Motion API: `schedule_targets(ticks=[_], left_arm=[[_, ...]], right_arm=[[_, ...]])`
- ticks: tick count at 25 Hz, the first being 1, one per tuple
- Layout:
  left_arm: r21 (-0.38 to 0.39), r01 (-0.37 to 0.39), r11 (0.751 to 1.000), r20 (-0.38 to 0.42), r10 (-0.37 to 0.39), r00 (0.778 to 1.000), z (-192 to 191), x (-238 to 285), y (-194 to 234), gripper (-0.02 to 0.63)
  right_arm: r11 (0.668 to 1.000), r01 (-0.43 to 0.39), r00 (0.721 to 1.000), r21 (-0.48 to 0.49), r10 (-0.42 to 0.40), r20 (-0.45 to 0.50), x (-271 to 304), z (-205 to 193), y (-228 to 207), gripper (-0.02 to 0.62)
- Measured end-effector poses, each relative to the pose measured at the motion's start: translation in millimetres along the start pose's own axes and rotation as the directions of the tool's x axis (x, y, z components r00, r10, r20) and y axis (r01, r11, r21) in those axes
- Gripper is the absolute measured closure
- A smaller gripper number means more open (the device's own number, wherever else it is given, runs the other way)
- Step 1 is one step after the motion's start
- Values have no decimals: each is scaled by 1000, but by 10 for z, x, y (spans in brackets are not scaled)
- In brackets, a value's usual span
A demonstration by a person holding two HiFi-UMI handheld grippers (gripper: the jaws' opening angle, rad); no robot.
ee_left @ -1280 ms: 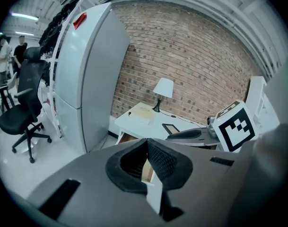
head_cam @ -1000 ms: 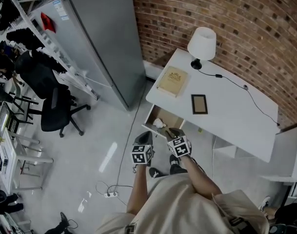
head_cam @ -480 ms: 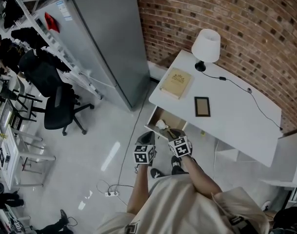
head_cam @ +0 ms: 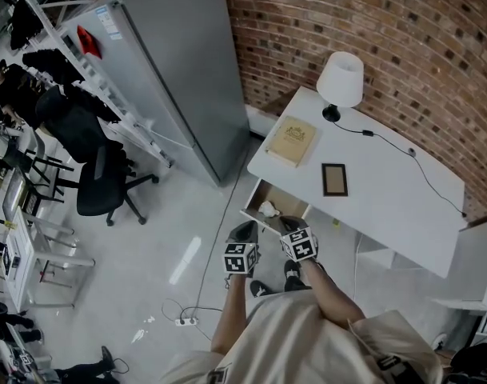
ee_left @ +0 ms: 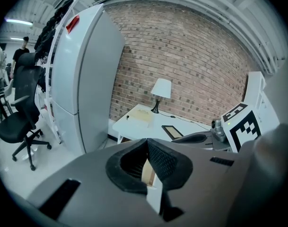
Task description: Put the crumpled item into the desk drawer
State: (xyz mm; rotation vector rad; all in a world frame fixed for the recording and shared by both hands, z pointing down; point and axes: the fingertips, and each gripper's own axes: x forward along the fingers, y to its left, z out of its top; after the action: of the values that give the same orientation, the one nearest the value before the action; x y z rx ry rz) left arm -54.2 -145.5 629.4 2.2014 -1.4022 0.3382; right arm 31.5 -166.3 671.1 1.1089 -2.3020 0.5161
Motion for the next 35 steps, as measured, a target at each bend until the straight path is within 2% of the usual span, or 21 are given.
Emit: schedule_targets(ticks=[12, 35], left_arm=[[12, 17, 1000, -11, -17, 1000, -98, -1, -52, 589], [24, 12, 1000, -21, -11, 1000, -95, -8, 30, 589]], right_arm=[[999, 28, 998, 46, -26, -56, -11, -184, -54, 571], [999, 1, 999, 38, 1, -47, 56, -153, 24, 571]])
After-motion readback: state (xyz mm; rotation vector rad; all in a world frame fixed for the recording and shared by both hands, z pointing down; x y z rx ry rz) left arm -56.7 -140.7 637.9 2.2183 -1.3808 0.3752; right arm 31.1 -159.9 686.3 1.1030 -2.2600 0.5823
